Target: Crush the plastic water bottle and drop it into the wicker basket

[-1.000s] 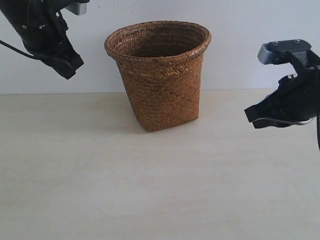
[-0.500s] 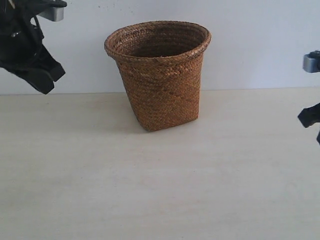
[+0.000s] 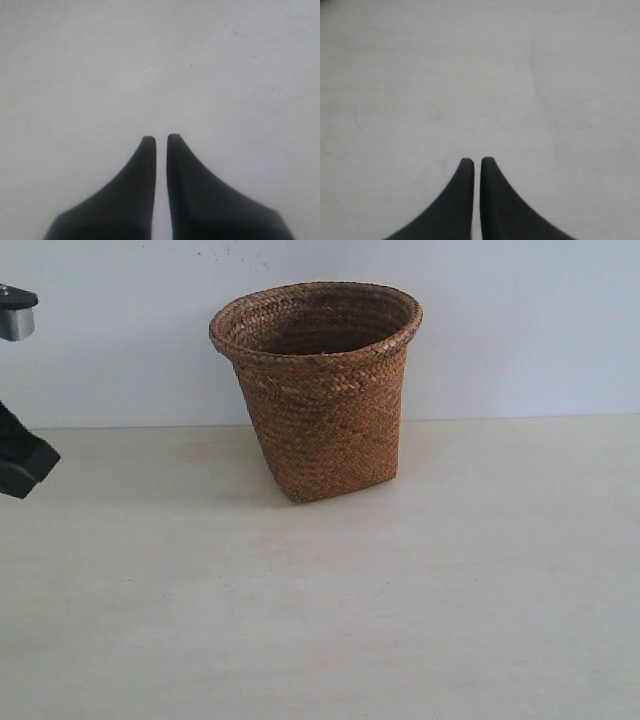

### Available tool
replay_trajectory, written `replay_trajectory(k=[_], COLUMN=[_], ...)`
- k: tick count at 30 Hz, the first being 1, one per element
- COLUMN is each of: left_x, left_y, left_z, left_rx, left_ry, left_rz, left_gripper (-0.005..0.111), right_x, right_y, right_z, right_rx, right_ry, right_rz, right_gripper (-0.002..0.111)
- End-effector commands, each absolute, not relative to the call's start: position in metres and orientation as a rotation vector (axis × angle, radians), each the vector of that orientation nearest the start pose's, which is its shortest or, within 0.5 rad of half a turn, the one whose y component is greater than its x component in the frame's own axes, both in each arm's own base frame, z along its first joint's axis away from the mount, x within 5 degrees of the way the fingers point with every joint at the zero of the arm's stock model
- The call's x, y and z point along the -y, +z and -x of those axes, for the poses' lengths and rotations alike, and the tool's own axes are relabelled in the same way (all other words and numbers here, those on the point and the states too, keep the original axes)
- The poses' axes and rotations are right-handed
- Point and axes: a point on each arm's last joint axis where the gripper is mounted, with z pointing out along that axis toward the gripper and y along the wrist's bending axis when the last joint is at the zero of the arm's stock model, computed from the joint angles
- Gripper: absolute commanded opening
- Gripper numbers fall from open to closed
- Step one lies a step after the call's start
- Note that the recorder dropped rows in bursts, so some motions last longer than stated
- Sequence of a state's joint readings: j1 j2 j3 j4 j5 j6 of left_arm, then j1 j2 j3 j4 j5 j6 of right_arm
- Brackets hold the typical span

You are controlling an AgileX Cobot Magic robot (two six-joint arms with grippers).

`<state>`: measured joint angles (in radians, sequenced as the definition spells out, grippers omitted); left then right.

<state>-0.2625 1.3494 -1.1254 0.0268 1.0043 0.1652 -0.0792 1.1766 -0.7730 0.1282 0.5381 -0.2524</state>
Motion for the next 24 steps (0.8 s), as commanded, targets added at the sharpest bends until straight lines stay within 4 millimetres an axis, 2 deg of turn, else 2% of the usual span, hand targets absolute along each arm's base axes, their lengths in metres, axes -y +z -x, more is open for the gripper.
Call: replay_trajectory(k=[1,5,8,14,18,19,20,22,24], left_x=[0.060,0.054,0.050,0.043,0.038,0.036,0.035,0.033,0.031], left_y=[0.301,0.286,0.283,0.276,0.274,0.274,0.274,0.274,0.271], left_z=[-0.233,-0.210,-0.193,-0.163,-0.144,-0.136,-0.132,-0.121,-0.112], left_rx=[-2.525,-2.427,-2.318,-2.101,-2.020,-1.993,-1.978,-1.942,-1.919], left_ry=[-0.016,-0.048,-0.081,-0.162,-0.194,-0.221,-0.227,-0.269,-0.274], left_rz=[-0.516,-0.445,-0.375,-0.248,-0.210,-0.177,-0.170,-0.135,-0.131], left_gripper=[0.004,0.004,0.004,0.004,0.004,0.004,0.004,0.004,0.004], right_x=[0.007,-0.004,-0.008,-0.007,-0.007,-0.006,-0.006,-0.005,-0.004], right_y=[0.287,0.306,0.315,0.324,0.334,0.341,0.343,0.337,0.319], right_z=[-0.206,-0.181,-0.162,-0.129,-0.098,-0.081,-0.073,-0.057,-0.050], right_rx=[-2.236,-2.065,-1.936,-1.773,-1.654,-1.575,-1.544,-1.484,-1.448], right_ry=[-0.046,-0.059,-0.065,-0.023,-0.018,-0.007,0.003,0.032,0.037], right_rz=[0.120,0.207,0.234,0.148,0.135,0.116,0.103,0.072,0.057], right_gripper=[0.000,0.000,0.000,0.000,0.000,0.000,0.000,0.000,0.000])
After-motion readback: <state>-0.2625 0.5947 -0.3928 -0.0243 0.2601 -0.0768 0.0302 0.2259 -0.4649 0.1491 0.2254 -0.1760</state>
